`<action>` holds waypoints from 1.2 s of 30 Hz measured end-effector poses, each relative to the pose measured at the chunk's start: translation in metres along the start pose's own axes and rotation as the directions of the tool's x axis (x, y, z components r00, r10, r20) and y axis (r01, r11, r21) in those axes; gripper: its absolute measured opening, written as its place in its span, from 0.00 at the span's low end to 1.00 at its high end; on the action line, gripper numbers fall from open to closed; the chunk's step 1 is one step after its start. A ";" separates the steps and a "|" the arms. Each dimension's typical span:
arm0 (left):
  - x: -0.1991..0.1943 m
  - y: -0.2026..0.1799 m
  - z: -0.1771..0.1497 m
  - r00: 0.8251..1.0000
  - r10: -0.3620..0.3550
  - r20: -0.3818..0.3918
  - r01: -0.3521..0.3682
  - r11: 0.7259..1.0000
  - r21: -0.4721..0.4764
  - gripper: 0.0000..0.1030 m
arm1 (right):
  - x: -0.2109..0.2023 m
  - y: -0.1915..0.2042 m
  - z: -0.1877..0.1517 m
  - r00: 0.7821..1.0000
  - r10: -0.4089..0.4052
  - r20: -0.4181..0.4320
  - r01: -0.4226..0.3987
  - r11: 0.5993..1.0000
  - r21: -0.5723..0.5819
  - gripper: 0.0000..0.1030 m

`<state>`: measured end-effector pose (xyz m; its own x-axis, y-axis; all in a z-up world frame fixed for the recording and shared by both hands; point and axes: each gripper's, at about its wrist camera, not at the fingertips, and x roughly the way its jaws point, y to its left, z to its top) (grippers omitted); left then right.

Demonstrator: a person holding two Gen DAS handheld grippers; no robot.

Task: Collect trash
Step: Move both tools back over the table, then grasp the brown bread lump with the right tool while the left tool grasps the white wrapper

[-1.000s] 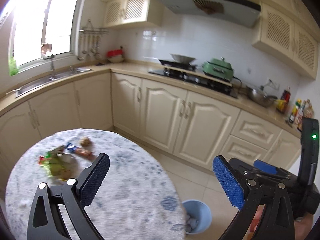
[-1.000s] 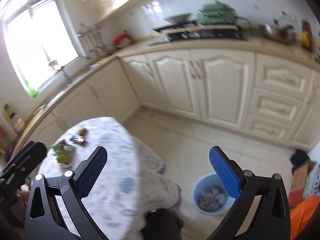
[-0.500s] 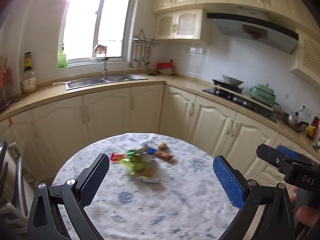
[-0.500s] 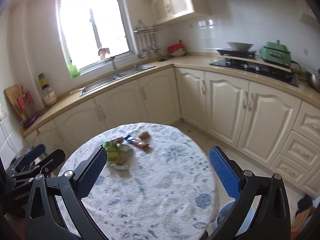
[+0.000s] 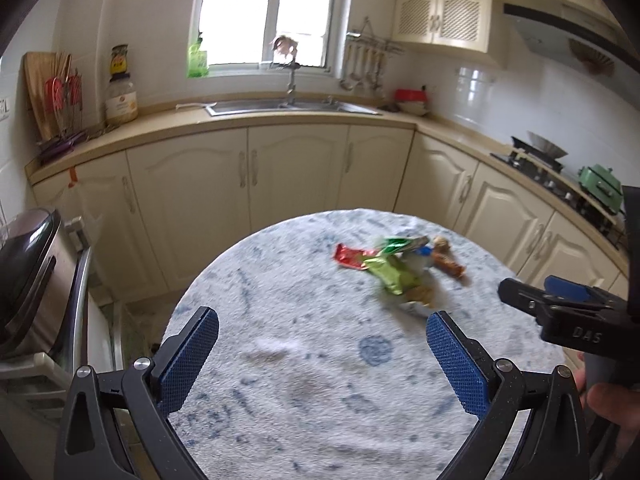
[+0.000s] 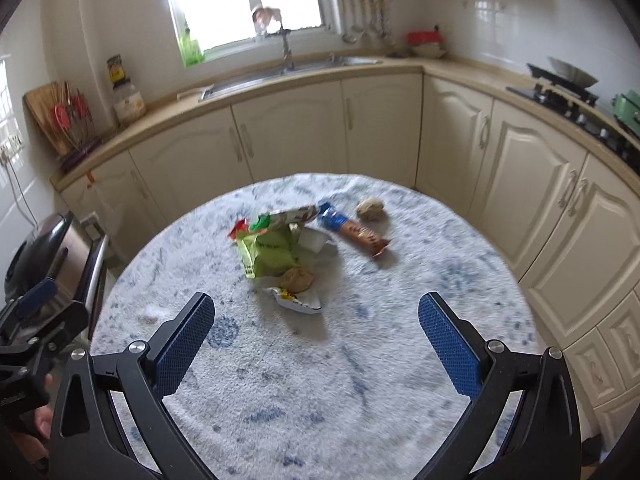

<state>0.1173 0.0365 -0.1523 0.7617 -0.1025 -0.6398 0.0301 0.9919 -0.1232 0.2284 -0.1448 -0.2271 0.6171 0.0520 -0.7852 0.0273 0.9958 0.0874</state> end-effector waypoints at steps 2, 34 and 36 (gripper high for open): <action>0.013 0.003 0.008 1.000 0.010 -0.014 -0.010 1.000 -0.013 0.99 | 0.028 0.005 0.000 0.999 0.016 -0.046 -0.017 1.000 -0.013 1.00; 0.171 -0.061 0.025 0.990 -0.019 -0.142 0.023 0.999 0.026 0.99 | 0.123 -0.023 0.000 0.970 0.132 -0.203 -0.126 0.991 0.046 0.33; 0.172 -0.067 0.022 0.989 -0.016 -0.146 0.021 0.999 0.028 0.99 | 0.126 -0.023 0.000 0.971 0.130 -0.201 -0.126 0.991 0.034 0.34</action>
<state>0.2609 -0.0461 -0.2377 0.6583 -0.1285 -0.7418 0.0638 0.9913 -0.1151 0.3057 -0.1610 -0.3281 0.4449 0.1953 -0.8741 -0.0236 0.9782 0.2065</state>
